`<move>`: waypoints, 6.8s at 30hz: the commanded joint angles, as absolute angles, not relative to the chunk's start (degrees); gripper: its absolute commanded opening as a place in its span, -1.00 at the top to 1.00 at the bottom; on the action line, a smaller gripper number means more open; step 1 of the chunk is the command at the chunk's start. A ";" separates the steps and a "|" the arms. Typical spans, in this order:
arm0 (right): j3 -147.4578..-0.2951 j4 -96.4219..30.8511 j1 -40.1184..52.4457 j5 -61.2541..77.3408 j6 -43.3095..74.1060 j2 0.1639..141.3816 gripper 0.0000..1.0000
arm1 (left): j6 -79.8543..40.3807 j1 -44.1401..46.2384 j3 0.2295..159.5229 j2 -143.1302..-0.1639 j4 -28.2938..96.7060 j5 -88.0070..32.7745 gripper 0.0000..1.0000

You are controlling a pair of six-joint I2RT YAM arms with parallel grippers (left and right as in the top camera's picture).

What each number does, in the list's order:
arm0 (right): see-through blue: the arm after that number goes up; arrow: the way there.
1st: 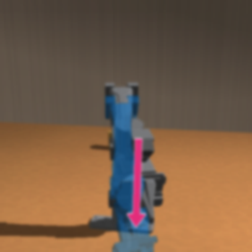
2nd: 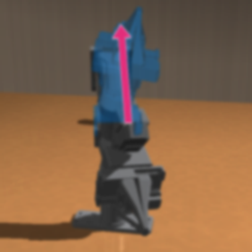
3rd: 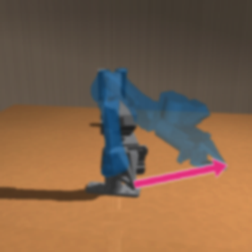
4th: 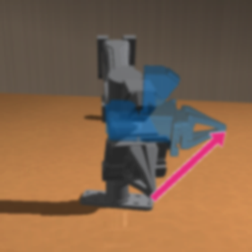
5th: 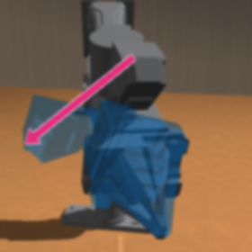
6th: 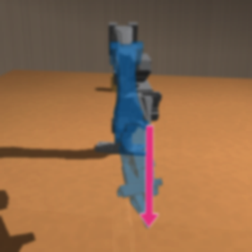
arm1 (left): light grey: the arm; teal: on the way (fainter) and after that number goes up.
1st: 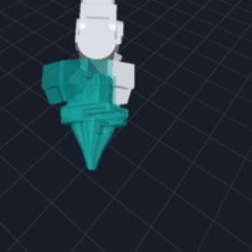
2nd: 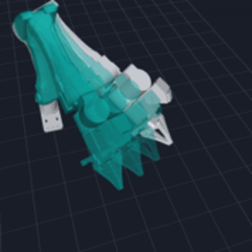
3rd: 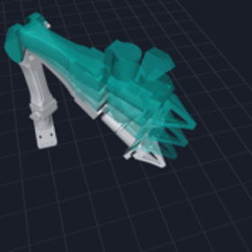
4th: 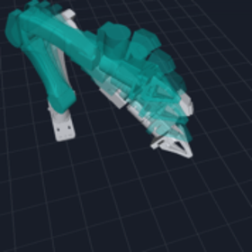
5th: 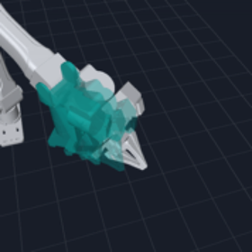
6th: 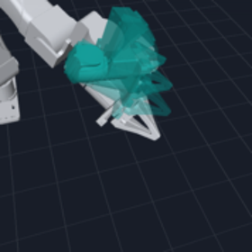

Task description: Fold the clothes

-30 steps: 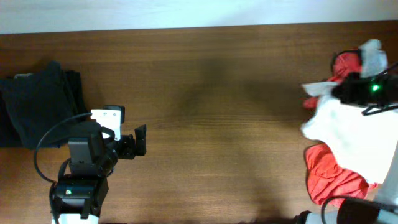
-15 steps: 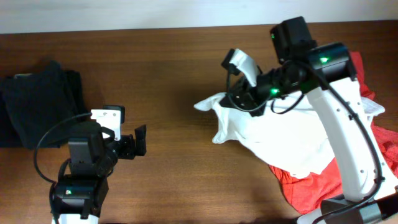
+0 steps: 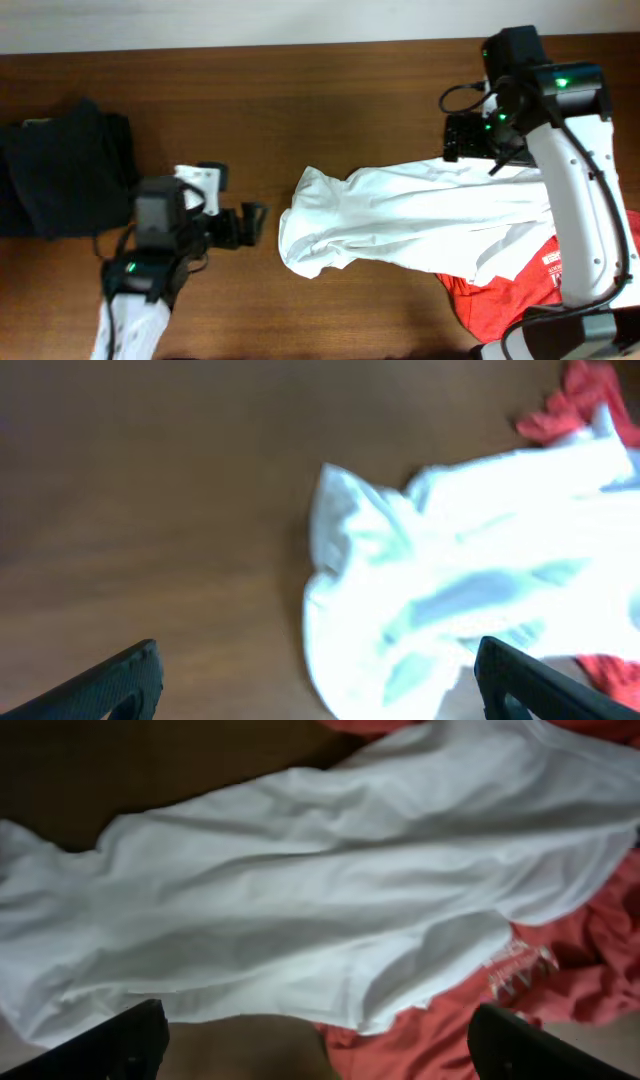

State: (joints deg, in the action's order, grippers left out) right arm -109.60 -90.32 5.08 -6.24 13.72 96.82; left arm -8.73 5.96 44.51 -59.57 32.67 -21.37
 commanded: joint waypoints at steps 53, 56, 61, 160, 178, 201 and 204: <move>-109.91 -92.84 -1.26 -9.69 13.78 97.14 -0.97 | -57.43 26.15 70.74 -109.82 50.33 -28.27 -0.86; -109.91 -92.86 -1.26 -9.69 13.78 97.14 -0.97 | -62.63 28.14 67.20 -109.82 41.50 -28.25 -0.86; -109.91 -93.06 -1.26 -9.72 13.78 97.14 -0.97 | -60.45 28.58 66.41 -109.82 38.20 -21.21 0.65; -78.52 -37.19 -7.86 17.80 -2.17 117.84 0.92 | -33.15 -11.99 61.65 -87.39 59.07 2.17 0.99; -96.07 -50.11 -40.77 21.10 13.82 122.87 0.74 | -33.17 -11.99 61.65 -87.39 58.81 2.13 0.99; -50.52 -56.62 -1.67 19.31 5.26 96.90 0.90 | -33.15 -11.99 61.65 -87.39 58.19 0.84 0.99; -45.98 -49.17 -1.76 16.71 7.88 96.90 0.90 | -33.15 -11.99 61.65 -87.39 58.19 0.82 0.99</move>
State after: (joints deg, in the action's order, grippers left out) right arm -48.77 -53.12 -1.63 18.79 5.80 97.32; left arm -32.58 -12.08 61.49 -87.85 58.11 0.64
